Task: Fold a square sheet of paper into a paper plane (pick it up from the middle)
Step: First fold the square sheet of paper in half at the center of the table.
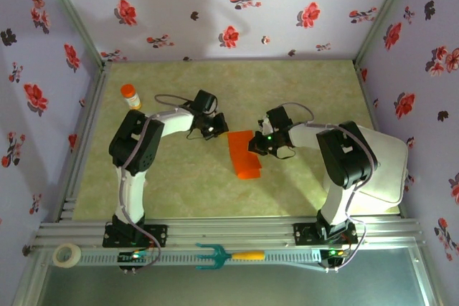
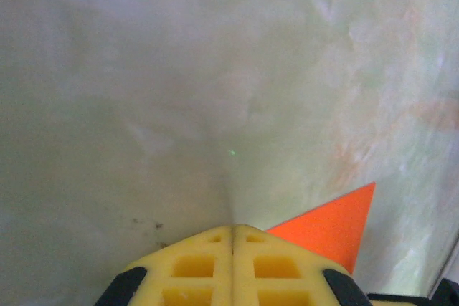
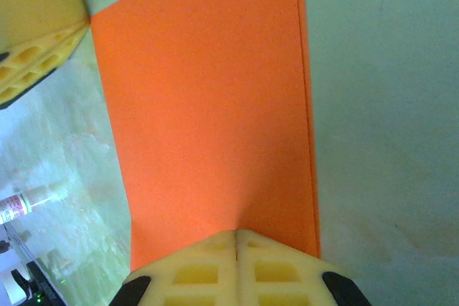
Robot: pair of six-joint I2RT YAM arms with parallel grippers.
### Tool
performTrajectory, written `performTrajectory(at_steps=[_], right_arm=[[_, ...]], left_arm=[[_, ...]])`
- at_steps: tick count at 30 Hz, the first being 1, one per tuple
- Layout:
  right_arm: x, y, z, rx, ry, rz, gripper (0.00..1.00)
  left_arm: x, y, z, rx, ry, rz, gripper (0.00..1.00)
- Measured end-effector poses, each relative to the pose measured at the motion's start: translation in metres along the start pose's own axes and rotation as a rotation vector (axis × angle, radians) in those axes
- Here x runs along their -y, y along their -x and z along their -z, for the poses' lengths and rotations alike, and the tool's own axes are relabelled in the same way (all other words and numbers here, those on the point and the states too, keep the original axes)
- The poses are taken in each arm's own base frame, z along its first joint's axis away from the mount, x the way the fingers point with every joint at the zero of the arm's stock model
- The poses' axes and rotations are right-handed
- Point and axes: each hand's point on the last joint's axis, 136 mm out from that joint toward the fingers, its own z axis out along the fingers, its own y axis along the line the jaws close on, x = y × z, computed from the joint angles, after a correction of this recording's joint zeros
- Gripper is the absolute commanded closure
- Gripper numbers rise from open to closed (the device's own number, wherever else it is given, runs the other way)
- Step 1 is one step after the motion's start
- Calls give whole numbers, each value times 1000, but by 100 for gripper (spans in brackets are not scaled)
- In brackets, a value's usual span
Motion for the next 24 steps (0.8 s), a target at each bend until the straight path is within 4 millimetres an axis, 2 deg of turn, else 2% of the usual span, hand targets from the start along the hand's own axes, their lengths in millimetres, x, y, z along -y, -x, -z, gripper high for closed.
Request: performTrajectory(at_steps=[9,13,16,19,24], right_arm=[[0,0,0,3,3,-8,98],[0,0,0,4,3,-9,98],[0,0,0,5,4,-16,98],[0,0,0,7,4,-20,98],[0,0,0,10,6,-20,98]], left_arm=[[-3,3,11,30,70,-4,100],[17,-4,30,50,29,-47,100],[37,-25,42,40,-29,-98,100],[50,-51,42,1,-94,-138,100],[43,-89,27,-90,-133,-129,100]])
